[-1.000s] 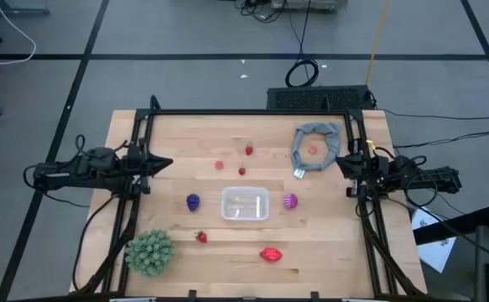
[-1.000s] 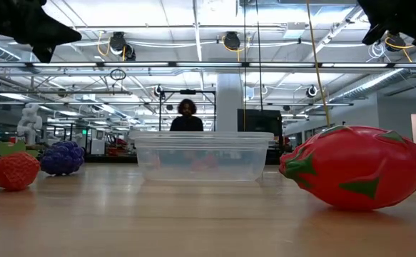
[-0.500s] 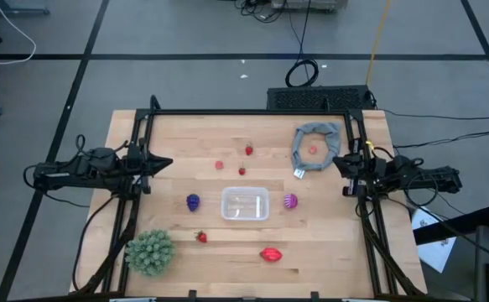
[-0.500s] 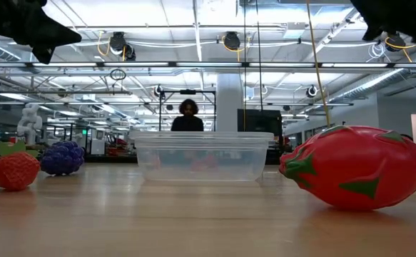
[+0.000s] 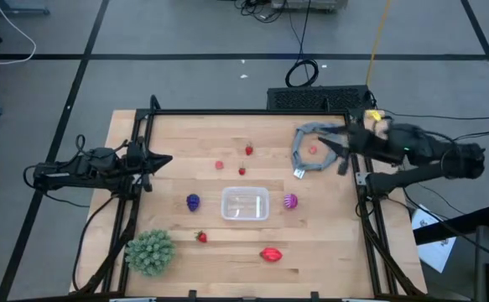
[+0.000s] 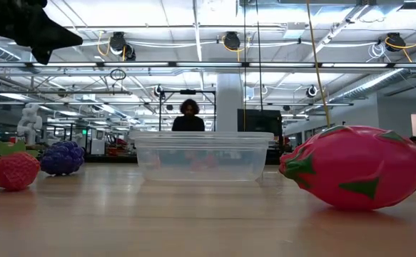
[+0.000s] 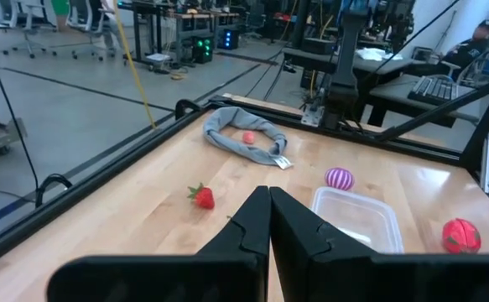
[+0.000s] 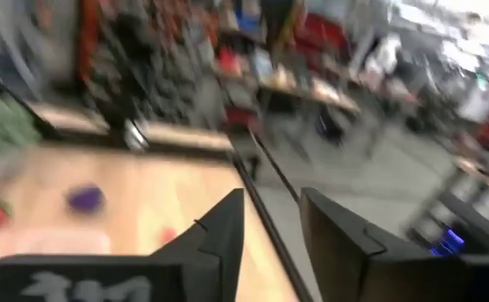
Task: Pick and placing Produce into tupperware
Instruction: Put the right peach into the bin
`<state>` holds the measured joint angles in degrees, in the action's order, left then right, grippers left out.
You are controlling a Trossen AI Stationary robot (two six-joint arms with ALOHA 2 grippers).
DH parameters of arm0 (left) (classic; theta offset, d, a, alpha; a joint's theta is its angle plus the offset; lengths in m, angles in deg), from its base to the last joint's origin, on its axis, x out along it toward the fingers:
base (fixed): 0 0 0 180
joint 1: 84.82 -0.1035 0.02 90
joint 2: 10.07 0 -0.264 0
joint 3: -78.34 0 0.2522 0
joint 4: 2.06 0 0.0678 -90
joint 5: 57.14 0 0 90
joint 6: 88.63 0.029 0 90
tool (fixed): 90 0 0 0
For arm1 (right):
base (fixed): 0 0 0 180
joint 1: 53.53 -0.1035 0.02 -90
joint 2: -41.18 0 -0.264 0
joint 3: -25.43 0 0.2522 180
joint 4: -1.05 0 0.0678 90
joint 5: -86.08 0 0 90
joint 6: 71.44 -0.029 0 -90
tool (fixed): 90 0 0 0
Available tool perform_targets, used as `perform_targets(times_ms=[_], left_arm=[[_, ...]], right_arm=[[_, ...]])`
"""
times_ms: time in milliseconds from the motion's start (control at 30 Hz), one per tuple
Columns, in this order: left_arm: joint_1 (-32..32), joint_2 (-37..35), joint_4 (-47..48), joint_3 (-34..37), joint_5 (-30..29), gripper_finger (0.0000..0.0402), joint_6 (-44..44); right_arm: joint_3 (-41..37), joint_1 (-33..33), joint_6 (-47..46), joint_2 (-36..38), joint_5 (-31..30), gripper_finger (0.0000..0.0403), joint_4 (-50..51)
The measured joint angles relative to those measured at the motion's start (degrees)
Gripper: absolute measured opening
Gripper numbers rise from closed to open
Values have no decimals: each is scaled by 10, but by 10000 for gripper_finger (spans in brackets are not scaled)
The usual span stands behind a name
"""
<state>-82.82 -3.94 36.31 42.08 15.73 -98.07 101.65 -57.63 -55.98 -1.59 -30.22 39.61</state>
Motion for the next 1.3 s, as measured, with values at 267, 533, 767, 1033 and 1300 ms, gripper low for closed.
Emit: perform_targets(times_ms=[267,533,767,1033,1300], left_arm=[[0,0,42,0,0,10,-33],[0,0,80,0,0,10,-71],[0,0,81,0,-18,10,-72],[0,0,82,0,-30,10,-73],[0,0,82,0,-30,10,-74]], right_arm=[[219,1,-48,-203,-134,159,276],[269,36,-225,-255,-120,171,497],[269,77,-278,-264,-21,171,547],[269,131,-258,-301,41,171,548],[243,183,-203,-343,57,172,552]])
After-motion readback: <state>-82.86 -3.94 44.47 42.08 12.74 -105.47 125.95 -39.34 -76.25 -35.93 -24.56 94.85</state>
